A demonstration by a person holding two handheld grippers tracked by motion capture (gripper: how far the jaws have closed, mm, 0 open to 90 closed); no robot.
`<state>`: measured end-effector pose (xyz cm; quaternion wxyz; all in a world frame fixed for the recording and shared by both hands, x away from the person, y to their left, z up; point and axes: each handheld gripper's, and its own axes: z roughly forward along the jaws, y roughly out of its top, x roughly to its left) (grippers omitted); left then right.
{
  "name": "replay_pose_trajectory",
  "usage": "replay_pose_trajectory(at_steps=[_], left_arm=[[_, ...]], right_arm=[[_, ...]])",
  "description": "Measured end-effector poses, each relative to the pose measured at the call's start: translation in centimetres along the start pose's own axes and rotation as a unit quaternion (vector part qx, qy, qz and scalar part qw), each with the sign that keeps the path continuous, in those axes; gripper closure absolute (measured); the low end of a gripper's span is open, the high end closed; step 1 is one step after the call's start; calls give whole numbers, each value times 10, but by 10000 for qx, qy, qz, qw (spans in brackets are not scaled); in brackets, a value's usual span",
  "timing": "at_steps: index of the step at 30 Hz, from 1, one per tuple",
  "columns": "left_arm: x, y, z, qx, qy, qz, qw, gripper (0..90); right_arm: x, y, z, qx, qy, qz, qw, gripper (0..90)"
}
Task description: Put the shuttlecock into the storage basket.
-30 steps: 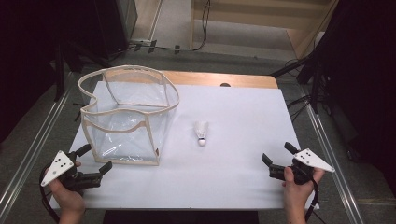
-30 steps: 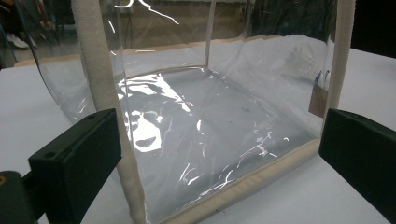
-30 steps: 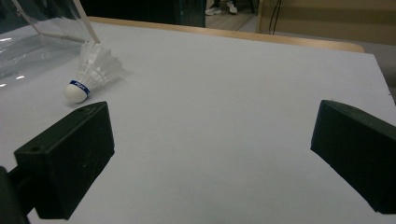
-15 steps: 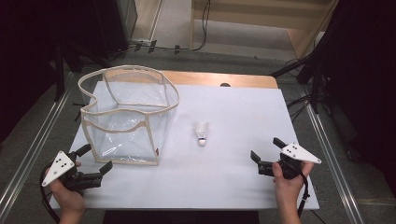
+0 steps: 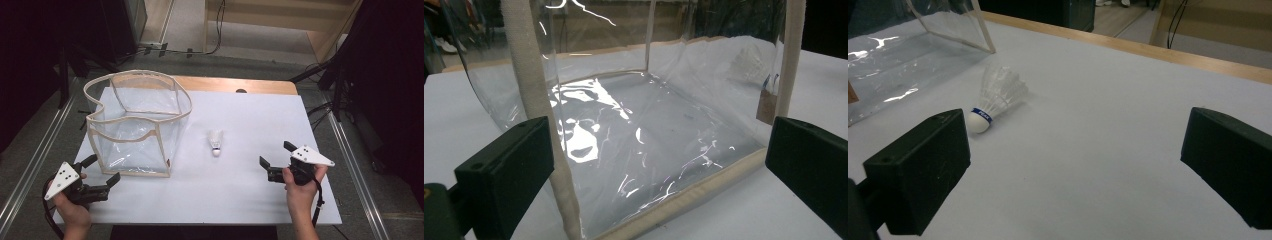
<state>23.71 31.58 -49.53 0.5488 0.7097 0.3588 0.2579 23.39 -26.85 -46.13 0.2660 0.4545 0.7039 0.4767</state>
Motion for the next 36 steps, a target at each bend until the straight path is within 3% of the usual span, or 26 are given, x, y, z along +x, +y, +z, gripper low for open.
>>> replay_pose_trajectory(at_steps=[36], left_arm=[[1, 0, -1, -36, -34, -40, 10000, 0]], right_arm=[[46, 22, 62, 450, 519, -217, 9974, 0]])
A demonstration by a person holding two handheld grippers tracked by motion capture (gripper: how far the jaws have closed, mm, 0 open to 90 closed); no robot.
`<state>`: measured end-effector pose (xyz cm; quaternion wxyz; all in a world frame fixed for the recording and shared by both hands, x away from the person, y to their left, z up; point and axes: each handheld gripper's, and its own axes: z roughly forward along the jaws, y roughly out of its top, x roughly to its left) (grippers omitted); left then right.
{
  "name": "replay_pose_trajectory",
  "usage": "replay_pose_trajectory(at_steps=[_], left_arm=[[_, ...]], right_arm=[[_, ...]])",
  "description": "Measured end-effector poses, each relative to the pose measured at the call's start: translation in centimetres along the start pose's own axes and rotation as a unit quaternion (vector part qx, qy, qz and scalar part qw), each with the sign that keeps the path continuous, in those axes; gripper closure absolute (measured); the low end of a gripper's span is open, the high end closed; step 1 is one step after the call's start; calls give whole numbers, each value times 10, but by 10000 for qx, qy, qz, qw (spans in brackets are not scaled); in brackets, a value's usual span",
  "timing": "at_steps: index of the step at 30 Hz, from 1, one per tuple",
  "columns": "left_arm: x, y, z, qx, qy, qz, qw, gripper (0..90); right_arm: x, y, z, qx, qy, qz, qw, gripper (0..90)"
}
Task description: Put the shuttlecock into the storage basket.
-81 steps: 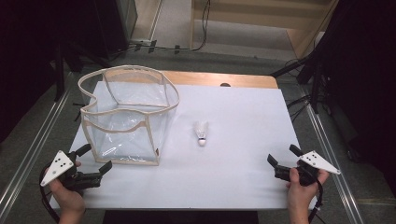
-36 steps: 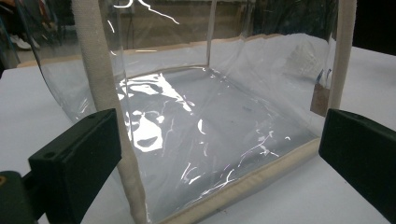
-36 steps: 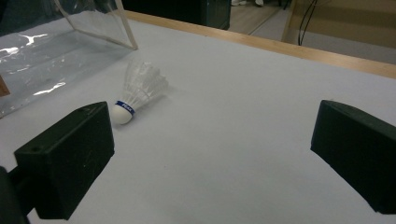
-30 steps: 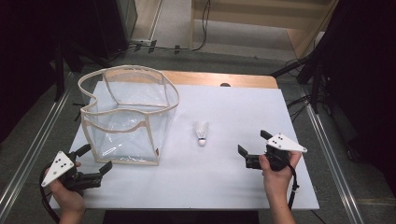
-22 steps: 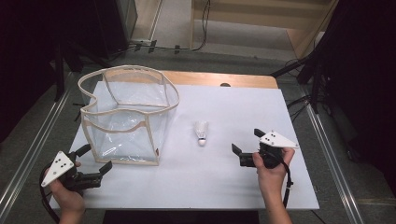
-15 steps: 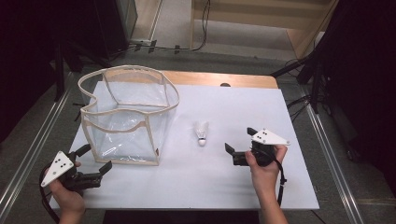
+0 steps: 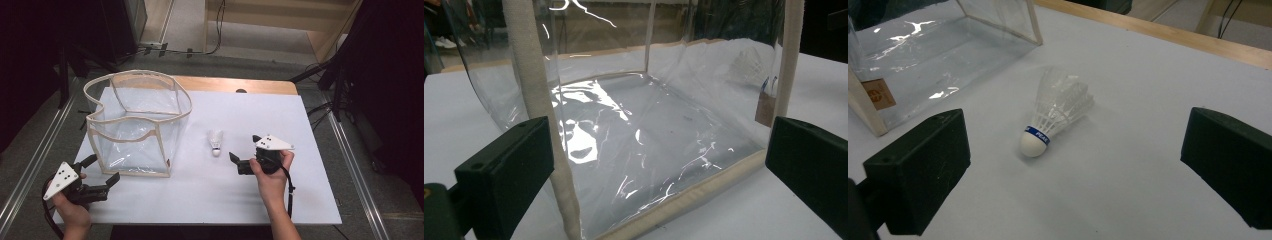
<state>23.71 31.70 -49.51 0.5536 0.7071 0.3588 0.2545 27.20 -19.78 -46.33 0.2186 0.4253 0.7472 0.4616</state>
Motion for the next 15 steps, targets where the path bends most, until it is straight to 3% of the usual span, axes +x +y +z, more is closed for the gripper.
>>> replay_pose_trajectory(at_steps=[11, 15], left_arm=[[0, 0, 0, -14, -15, -10, 10000, 0], [0, 0, 0, -14, -18, -6, 10000, 0]], right_arm=[[8, 3, 17, 120, 242, 33, 9996, 0], [8, 4, 23, 132, 223, 92, 9996, 67]])
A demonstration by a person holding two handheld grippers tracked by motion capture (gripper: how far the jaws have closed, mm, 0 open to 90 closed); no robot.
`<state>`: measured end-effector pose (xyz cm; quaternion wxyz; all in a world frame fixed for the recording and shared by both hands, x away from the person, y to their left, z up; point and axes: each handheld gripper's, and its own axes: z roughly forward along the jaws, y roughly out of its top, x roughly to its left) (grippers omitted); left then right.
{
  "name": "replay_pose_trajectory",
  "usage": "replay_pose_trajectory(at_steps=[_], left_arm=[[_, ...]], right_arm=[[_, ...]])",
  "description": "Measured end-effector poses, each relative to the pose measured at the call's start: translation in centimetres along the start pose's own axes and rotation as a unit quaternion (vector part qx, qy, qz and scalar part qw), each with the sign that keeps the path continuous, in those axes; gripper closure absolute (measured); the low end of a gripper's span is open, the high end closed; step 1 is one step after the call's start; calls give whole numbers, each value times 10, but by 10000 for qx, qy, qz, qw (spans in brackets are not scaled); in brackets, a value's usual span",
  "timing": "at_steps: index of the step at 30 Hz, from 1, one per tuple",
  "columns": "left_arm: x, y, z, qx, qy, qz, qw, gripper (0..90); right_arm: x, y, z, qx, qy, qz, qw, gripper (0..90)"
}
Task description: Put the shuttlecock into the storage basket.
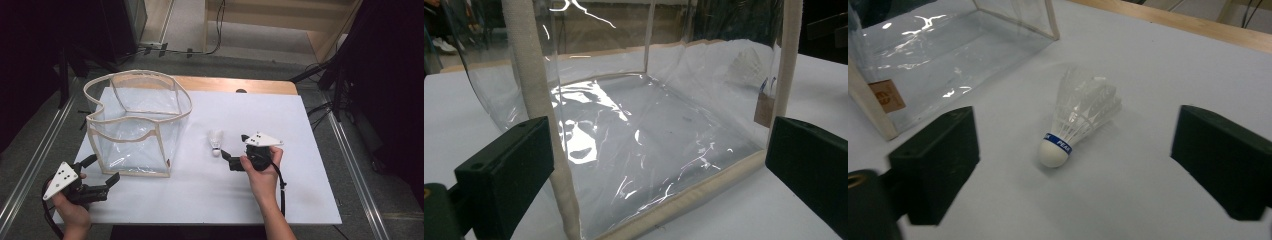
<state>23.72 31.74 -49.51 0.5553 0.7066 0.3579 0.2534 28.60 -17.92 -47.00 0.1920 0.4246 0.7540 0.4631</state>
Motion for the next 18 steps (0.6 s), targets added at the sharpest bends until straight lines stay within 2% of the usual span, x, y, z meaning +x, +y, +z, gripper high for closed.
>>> replay_pose_trajectory(at_steps=[2, 3, 5, 6, 9, 10, 11, 12, 13, 14, 15, 16, 18], left_arm=[[0, 0, 0, 5, 1, 1, 10000, 0], [0, 0, 0, 4, 7, 4, 10000, 0], [0, 0, 0, -3, 11, -8, 10000, 0], [0, 0, 0, -5, 11, -12, 10000, 0], [0, 0, 0, -1, 3, -3, 10000, 0], [0, 0, 0, -1, 3, -9, 10000, 0], [0, 0, 0, 0, 3, -9, 10000, 0], [0, 0, 0, -1, 6, -10, 10000, 0], [0, 0, 0, -3, 5, -11, 10000, 0], [0, 0, 0, -2, 4, -10, 10000, 0], [0, 0, 0, 0, 5, -10, 10000, 0], [0, 0, 0, 0, 5, -9, 10000, 0], [0, 0, 0, -1, 4, -12, 10000, 0]], right_arm=[[-1, 0, 2, 8, 1, 5, 10000, 79], [-1, 0, 3, 29, -23, 19, 10000, 147], [-3, 1, 7, 58, -23, 72, 10000, 209], [-4, 2, 11, 122, -144, 105, 9998, 331], [-6, 3, 17, 199, -322, 188, 9991, 461], [-6, 3, 17, 199, -322, 188, 9991, 461], [-8, 4, 22, 252, -441, 205, 9985, 563], [-9, 4, 25, 299, -484, 210, 9982, 611], [-9, 4, 25, 299, -484, 210, 9982, 611], [-12, 4, 30, 401, -495, 243, 9977, 694], [-13, 5, 32, 451, -492, 261, 9974, 735], [-13, 5, 32, 451, -492, 261, 9974, 735], [-19, 4, 40, 617, -429, 294, 9967, 859]])
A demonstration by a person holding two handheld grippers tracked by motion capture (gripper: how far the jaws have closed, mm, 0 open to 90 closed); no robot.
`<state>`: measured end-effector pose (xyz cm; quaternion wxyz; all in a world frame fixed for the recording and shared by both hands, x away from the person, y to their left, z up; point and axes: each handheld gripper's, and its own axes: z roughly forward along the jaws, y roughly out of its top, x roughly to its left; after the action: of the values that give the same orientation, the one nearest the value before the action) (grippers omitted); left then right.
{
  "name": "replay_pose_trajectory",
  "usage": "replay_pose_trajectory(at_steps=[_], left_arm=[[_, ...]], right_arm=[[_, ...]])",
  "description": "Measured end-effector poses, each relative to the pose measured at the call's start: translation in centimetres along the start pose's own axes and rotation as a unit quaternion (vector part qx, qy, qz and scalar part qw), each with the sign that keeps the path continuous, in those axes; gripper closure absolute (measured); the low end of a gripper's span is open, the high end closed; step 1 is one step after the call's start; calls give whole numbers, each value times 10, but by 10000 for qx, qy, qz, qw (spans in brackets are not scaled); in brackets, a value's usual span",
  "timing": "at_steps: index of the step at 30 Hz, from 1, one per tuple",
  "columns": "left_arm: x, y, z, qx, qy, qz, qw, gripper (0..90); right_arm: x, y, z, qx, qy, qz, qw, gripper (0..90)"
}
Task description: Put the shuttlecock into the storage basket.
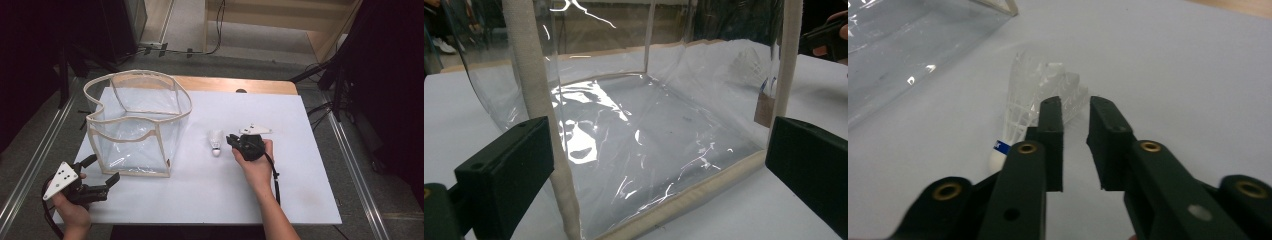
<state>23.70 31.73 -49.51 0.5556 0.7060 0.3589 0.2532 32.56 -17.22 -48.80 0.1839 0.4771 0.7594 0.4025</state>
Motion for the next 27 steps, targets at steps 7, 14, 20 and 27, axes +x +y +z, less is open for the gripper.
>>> replay_pose_trajectory(at_steps=[7, 14, 20, 27], left_arm=[[0, 0, 0, 0, -2, 1, 10000, 0], [0, 0, 0, 4, -1, 5, 10000, 0], [0, 0, 0, 3, -3, 0, 10000, 0], [0, 0, 0, 1, -2, -7, 10000, 0]], right_arm=[[-3, 2, 18, 301, -52, 10, 9995, 881], [-4, 1, 28, 426, -68, 84, 9990, 881], [0, 3, 31, 496, -4, -47, 9988, 881], [8, 6, 34, 471, 137, -231, 9985, 881]])
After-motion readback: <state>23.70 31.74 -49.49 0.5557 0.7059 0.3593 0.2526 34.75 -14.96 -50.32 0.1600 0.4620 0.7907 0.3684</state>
